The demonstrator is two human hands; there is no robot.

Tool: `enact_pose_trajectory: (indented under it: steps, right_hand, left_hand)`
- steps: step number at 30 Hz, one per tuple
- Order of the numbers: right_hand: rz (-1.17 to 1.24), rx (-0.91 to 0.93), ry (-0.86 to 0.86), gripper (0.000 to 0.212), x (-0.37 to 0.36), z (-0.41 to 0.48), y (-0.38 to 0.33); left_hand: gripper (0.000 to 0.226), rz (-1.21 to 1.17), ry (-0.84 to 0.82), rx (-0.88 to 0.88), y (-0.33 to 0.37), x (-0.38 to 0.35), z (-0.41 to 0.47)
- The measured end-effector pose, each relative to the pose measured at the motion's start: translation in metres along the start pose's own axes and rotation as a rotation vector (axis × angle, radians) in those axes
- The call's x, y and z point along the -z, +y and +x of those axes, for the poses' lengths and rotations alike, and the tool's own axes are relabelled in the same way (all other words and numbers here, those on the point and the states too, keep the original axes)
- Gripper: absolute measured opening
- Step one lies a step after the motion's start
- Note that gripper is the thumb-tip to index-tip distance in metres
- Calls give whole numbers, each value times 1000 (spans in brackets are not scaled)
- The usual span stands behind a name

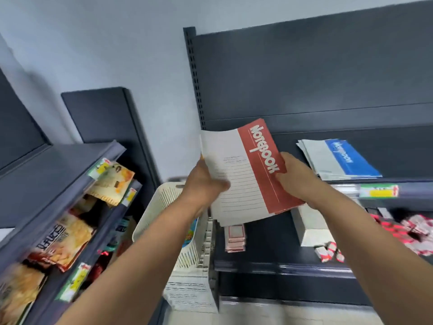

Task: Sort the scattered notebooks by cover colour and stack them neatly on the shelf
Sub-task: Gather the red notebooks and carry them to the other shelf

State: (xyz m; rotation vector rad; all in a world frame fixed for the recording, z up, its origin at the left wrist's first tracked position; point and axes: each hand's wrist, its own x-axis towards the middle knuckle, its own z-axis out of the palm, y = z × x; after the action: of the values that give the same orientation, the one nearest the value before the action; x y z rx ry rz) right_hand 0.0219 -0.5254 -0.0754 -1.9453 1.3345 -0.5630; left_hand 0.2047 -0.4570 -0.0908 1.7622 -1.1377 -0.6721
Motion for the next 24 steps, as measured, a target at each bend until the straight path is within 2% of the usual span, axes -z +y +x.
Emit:
enact_pose_trajectory:
  steps: [7, 12, 18, 24]
  right_hand:
    - [-111, -183, 213, 36, 142, 6, 131]
    - [-176, -293, 241, 34, 230, 18, 215]
    - [-168, -347, 262, 32, 280, 45, 274]
    - [-154, -377, 276, 31, 298, 90, 304]
  left_hand:
    - [52, -15, -165, -90, 82, -185, 37]
    - [54, 8, -265, -114, 130, -308, 53]
    - [55, 139, -312, -126, 156, -385, 85]
    - [60, 186, -359, -134, 164, -424, 135]
